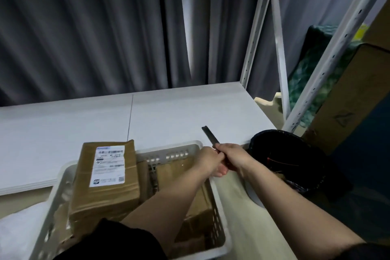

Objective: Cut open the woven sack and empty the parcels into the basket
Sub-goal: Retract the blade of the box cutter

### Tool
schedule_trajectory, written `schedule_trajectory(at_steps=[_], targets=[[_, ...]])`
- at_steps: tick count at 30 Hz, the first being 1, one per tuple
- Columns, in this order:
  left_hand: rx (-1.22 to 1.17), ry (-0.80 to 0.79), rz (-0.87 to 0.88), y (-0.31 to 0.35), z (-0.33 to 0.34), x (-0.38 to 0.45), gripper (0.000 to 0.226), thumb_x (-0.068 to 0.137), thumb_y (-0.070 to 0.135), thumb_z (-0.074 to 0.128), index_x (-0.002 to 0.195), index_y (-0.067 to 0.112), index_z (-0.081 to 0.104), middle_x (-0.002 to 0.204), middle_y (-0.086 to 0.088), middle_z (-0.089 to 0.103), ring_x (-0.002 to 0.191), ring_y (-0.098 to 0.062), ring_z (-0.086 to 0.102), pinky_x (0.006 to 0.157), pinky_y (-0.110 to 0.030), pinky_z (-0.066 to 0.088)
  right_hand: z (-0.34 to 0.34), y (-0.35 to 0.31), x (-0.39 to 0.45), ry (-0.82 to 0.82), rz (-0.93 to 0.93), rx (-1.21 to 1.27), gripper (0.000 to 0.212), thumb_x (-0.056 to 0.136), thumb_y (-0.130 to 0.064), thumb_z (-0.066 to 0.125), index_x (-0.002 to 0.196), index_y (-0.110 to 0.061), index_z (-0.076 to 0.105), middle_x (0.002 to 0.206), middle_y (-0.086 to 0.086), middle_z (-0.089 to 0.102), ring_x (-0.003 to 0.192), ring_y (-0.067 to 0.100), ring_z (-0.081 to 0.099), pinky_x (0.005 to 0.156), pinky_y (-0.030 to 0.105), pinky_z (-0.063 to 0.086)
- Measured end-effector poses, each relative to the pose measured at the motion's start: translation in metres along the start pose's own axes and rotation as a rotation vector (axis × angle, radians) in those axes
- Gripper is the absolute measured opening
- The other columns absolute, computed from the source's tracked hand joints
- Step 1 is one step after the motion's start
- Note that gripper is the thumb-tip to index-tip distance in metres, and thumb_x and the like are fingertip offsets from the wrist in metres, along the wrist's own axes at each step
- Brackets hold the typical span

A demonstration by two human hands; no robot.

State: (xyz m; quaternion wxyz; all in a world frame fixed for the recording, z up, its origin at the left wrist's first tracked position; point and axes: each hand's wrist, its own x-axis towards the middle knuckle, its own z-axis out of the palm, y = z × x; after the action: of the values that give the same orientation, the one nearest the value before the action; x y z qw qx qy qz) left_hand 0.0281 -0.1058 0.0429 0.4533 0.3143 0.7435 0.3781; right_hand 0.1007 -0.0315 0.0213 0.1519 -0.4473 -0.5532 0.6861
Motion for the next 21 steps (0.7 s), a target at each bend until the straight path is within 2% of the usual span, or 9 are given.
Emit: schedule_trajectory(at_steps=[2, 4, 7, 10, 13, 16, 19, 21], targets=[[0.351, 0.101, 0.129, -0.004, 0.003, 0.026, 0.027, 0.094, 0.02, 0.044, 0.083, 0.003, 0.061, 0.074, -0.013, 0.071, 0.07, -0.025, 0.068, 0.07, -0.033, 0.056, -0.006, 0.01, 0.029, 0.049, -0.022, -0.01, 0.038, 0.098, -0.019, 0.049, 0.061, -0.01, 0.053, 0.046, 0.003, 0.052, 0.042, 0.014, 0.048, 0.043, 0.017, 0.039], [0.7, 0.199, 0.227, -0.008, 0.005, 0.046, 0.029, 0.094, 0.028, 0.044, 0.102, 0.005, 0.06, 0.101, -0.014, 0.067, 0.099, -0.029, 0.061, 0.081, -0.035, 0.046, -0.011, 0.018, 0.054, 0.082, -0.011, -0.012, 0.04, 0.096, -0.02, 0.05, 0.058, -0.011, 0.05, 0.048, 0.002, 0.047, 0.049, 0.015, 0.044, 0.046, 0.018, 0.037], [1.012, 0.238, 0.313, -0.019, 0.011, 0.077, 0.04, 0.093, 0.034, 0.043, 0.126, 0.012, 0.048, 0.125, -0.008, 0.053, 0.119, -0.026, 0.045, 0.098, -0.036, 0.033, -0.019, 0.03, 0.088, 0.146, 0.008, 0.028, 0.035, 0.092, -0.022, 0.056, 0.058, -0.013, 0.048, 0.054, 0.003, 0.045, 0.055, 0.017, 0.039, 0.052, 0.025, 0.03], [1.09, 0.153, 0.334, -0.032, 0.014, 0.104, 0.047, 0.094, 0.038, 0.041, 0.134, 0.014, 0.042, 0.135, -0.005, 0.046, 0.13, -0.022, 0.037, 0.115, -0.04, 0.015, -0.022, 0.042, 0.111, 0.184, 0.041, 0.043, 0.034, 0.092, -0.028, 0.058, 0.063, -0.013, 0.048, 0.058, 0.004, 0.048, 0.05, 0.015, 0.044, 0.049, 0.022, 0.031], [1.157, 0.039, 0.318, -0.038, 0.015, 0.122, 0.045, 0.096, 0.036, 0.036, 0.135, 0.015, 0.043, 0.137, -0.002, 0.048, 0.134, -0.019, 0.035, 0.12, -0.044, 0.0, -0.026, 0.052, 0.127, 0.195, 0.064, 0.021, 0.042, 0.095, -0.03, 0.053, 0.057, -0.014, 0.045, 0.047, -0.001, 0.045, 0.038, 0.008, 0.037, 0.037, 0.017, 0.024], [1.227, -0.001, 0.326, -0.039, 0.017, 0.134, 0.046, 0.096, 0.033, 0.035, 0.137, 0.014, 0.043, 0.138, 0.0, 0.048, 0.135, -0.018, 0.033, 0.12, -0.044, -0.003, -0.029, 0.058, 0.142, 0.189, 0.086, 0.01, 0.045, 0.097, -0.031, 0.047, 0.055, -0.015, 0.041, 0.047, 0.0, 0.036, 0.035, 0.008, 0.028, 0.036, 0.018, 0.02], [1.248, 0.032, 0.335, -0.037, 0.02, 0.141, 0.049, 0.095, 0.034, 0.038, 0.139, 0.013, 0.041, 0.141, -0.002, 0.046, 0.139, -0.019, 0.029, 0.12, -0.043, -0.004, -0.026, 0.061, 0.154, 0.218, 0.137, 0.049, 0.038, 0.099, -0.024, 0.042, 0.064, -0.014, 0.049, 0.053, 0.002, 0.043, 0.044, 0.013, 0.037, 0.043, 0.021, 0.026], [1.248, 0.033, 0.328, -0.036, 0.019, 0.143, 0.053, 0.094, 0.035, 0.04, 0.14, 0.01, 0.038, 0.144, -0.005, 0.042, 0.142, -0.02, 0.024, 0.12, -0.042, -0.004, -0.022, 0.065, 0.158, 0.224, 0.185, 0.095, 0.033, 0.095, -0.011, 0.038, 0.066, -0.013, 0.053, 0.06, 0.005, 0.047, 0.053, 0.017, 0.041, 0.05, 0.025, 0.029]])
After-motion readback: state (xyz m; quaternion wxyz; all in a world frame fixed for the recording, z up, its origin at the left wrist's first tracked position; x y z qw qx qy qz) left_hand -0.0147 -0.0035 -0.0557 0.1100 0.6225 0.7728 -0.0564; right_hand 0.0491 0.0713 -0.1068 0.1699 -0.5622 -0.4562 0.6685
